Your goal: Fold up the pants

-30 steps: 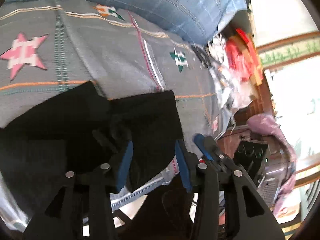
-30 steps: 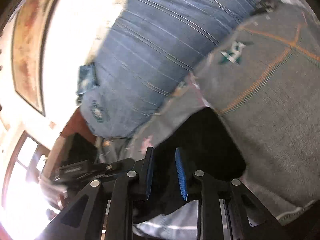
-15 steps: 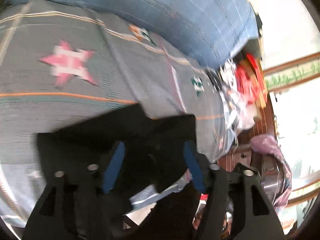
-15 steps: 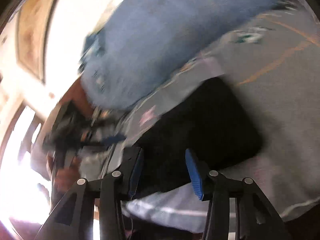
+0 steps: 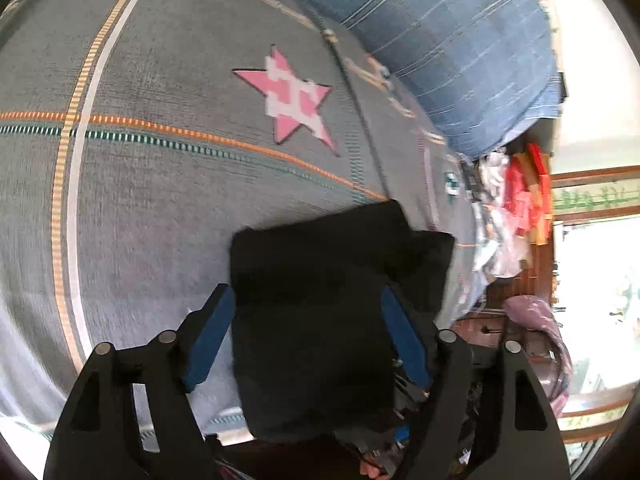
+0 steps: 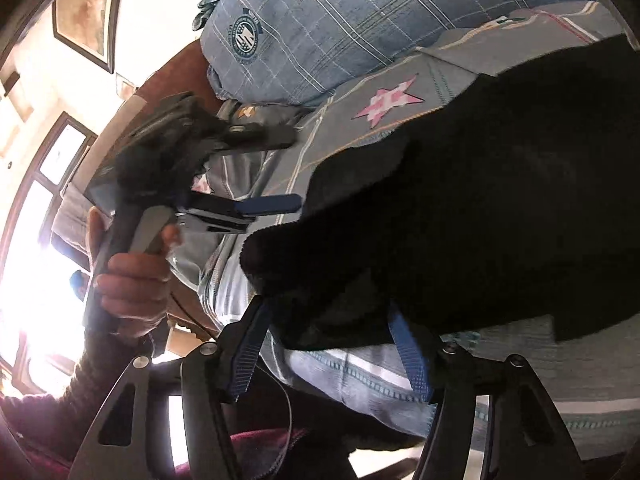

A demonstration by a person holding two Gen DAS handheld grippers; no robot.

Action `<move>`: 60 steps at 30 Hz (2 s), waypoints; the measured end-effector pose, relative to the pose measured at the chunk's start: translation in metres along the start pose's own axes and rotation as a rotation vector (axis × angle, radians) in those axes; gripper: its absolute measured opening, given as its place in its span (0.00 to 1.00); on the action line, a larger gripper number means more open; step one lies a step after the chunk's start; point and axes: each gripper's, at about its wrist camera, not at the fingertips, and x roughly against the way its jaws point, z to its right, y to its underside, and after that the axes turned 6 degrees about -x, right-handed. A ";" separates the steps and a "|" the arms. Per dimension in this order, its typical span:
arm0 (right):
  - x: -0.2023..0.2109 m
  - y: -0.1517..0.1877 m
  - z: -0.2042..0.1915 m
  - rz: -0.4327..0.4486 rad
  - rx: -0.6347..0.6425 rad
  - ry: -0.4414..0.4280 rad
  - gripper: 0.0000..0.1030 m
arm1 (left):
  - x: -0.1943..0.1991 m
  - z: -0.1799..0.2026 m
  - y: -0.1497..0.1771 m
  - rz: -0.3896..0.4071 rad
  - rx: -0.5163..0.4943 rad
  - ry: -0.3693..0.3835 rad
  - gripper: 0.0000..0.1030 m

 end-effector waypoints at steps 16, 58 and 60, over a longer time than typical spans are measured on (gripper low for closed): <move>0.000 0.000 -0.001 0.034 -0.018 -0.016 0.62 | -0.044 0.113 -0.012 -0.365 -0.793 -0.251 0.75; 0.134 -0.048 0.145 0.361 -0.219 0.109 0.13 | -0.168 0.237 -0.007 -0.032 -0.624 -0.270 0.20; 0.136 -0.042 0.155 0.374 -0.262 0.057 0.16 | -0.165 0.239 0.001 0.007 -0.642 -0.293 0.20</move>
